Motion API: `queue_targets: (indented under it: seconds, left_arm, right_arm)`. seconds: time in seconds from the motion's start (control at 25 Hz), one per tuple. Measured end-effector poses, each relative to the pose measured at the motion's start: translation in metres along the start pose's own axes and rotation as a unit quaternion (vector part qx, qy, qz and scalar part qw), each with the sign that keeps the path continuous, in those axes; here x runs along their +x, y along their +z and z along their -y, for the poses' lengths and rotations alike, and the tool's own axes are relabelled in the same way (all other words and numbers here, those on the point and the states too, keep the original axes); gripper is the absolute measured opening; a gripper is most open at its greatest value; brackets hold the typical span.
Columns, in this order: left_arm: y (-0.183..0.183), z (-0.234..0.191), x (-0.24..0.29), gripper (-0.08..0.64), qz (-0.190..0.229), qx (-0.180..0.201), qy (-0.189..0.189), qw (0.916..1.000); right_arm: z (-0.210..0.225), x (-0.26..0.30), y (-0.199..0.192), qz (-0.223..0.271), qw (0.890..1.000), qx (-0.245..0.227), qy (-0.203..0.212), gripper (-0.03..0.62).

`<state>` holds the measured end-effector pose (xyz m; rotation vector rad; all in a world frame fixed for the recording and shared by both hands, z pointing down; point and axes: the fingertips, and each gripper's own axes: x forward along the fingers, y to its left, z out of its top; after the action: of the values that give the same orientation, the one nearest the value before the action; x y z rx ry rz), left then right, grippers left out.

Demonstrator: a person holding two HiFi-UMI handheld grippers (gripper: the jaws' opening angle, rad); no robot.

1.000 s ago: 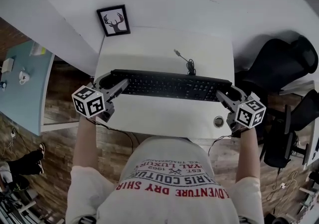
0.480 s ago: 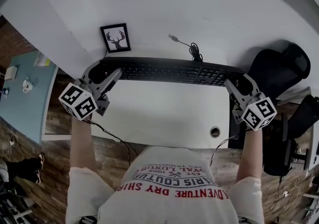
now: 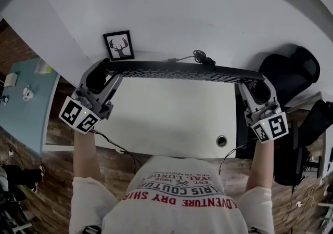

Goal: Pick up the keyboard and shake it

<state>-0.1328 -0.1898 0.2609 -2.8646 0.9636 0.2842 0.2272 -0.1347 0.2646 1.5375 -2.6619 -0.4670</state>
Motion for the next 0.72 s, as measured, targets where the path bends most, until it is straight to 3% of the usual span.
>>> queue_targets:
  seconds: [0.44, 0.72]
  left_arm:
    - [0.022, 0.024, -0.007, 0.239, 0.042, 0.058, 0.001, 0.9974]
    - [0.016, 0.015, -0.006, 0.239, 0.037, 0.044, 0.008, 0.9983]
  right_arm:
    - [0.004, -0.017, 0.015, 0.046, 0.998, -0.031, -0.010, 0.219]
    - [0.001, -0.010, 0.008, 0.035, 0.999, -0.018, -0.013, 0.222]
